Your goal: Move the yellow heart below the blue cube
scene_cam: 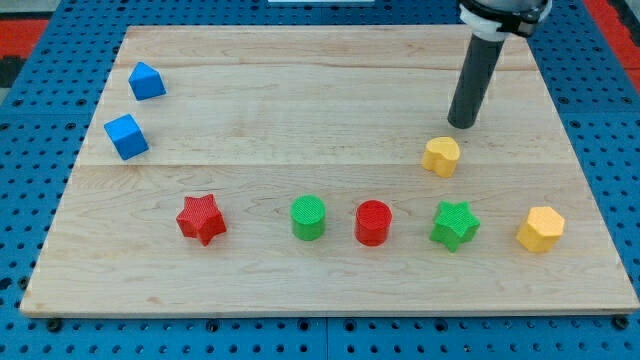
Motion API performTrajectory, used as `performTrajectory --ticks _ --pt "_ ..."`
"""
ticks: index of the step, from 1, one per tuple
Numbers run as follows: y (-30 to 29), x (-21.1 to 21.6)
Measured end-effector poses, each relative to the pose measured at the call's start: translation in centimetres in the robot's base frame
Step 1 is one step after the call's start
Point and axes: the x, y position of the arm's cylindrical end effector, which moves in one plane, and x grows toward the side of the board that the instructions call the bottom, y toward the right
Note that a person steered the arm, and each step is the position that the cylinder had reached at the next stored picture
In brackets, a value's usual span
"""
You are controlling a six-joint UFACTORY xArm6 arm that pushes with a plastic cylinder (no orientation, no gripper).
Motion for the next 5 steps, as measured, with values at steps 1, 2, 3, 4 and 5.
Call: performTrajectory --ticks 1,2,3,4,5 --pt "-1.9 3.3" --pt "2.0 3.6" --pt "3.3 6.3" --pt "-2.4 5.7" --pt "-14.1 4.9"
